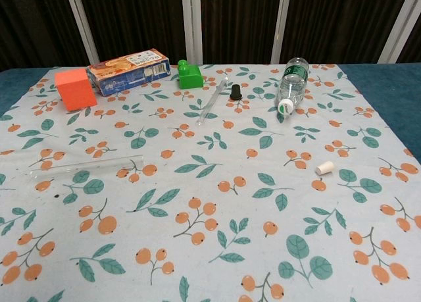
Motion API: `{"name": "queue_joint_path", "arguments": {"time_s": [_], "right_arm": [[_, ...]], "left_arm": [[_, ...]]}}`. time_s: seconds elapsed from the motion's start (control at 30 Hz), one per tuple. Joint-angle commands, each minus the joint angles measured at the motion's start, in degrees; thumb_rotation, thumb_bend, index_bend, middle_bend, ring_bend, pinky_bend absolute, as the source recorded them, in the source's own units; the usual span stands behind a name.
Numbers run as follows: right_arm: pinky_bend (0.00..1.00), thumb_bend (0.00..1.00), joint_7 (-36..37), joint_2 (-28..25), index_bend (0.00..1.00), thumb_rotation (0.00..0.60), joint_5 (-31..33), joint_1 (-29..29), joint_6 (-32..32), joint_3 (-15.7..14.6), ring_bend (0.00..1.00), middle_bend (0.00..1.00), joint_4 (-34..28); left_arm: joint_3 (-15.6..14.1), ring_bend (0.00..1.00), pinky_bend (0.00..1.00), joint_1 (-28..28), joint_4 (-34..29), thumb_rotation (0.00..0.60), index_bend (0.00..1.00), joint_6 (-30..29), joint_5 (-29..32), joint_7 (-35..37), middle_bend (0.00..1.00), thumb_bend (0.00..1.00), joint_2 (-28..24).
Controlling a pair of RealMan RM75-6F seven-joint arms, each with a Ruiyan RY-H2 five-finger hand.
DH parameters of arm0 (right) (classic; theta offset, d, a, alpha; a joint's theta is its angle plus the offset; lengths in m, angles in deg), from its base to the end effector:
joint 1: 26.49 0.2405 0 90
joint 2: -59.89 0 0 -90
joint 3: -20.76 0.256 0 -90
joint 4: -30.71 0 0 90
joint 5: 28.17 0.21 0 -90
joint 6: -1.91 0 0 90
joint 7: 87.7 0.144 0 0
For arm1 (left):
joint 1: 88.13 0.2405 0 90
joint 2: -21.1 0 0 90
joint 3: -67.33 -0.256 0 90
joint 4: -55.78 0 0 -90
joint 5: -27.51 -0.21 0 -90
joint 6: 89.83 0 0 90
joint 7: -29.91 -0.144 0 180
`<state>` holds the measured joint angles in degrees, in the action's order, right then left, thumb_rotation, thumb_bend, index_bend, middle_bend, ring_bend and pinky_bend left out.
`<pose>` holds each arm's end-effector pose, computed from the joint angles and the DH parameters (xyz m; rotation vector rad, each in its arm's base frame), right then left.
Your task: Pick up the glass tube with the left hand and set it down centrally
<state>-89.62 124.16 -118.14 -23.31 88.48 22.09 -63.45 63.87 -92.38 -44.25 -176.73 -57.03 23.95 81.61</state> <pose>-0.3009 -0.1657 0.1514 1.4298 -0.8939 0.9222 -0.3019 0.1526 0.1586 -1.4140 -0.9528 -0.8015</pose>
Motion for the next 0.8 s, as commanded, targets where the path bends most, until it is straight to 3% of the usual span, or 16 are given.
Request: {"name": "queue_joint_path", "arguments": {"time_s": [0.03, 0.53, 0.8], "right_arm": [[0.0, 0.3, -0.01, 0.13, 0.0, 0.6, -0.28, 0.16, -0.19, -0.07, 0.0, 0.0, 0.03], [0.0, 0.3, 0.44, 0.36, 0.0, 0.6, -0.76, 0.25, -0.53, -0.38, 0.0, 0.0, -0.25], [0.0, 0.3, 1.09, 0.24, 0.0, 0.6, -0.98, 0.35, -0.9, -0.62, 0.0, 0.0, -0.7]], "left_arm": [[-0.01, 0.0, 0.0, 0.13, -0.15, 0.6, 0.04, 0.39, 0.17, -0.42, 0.05, 0.17, -0.05], [1.99, 0.0, 0.0, -1.55, -3.57, 0.6, 0.09, 4.52, 2.95, -4.24, 0.05, 0.17, 2.07], [7.56, 0.0, 0.0, -7.38, -4.99, 0.6, 0.15, 10.26, 11.09, -15.48, 0.11, 0.21, 8.58]]}}
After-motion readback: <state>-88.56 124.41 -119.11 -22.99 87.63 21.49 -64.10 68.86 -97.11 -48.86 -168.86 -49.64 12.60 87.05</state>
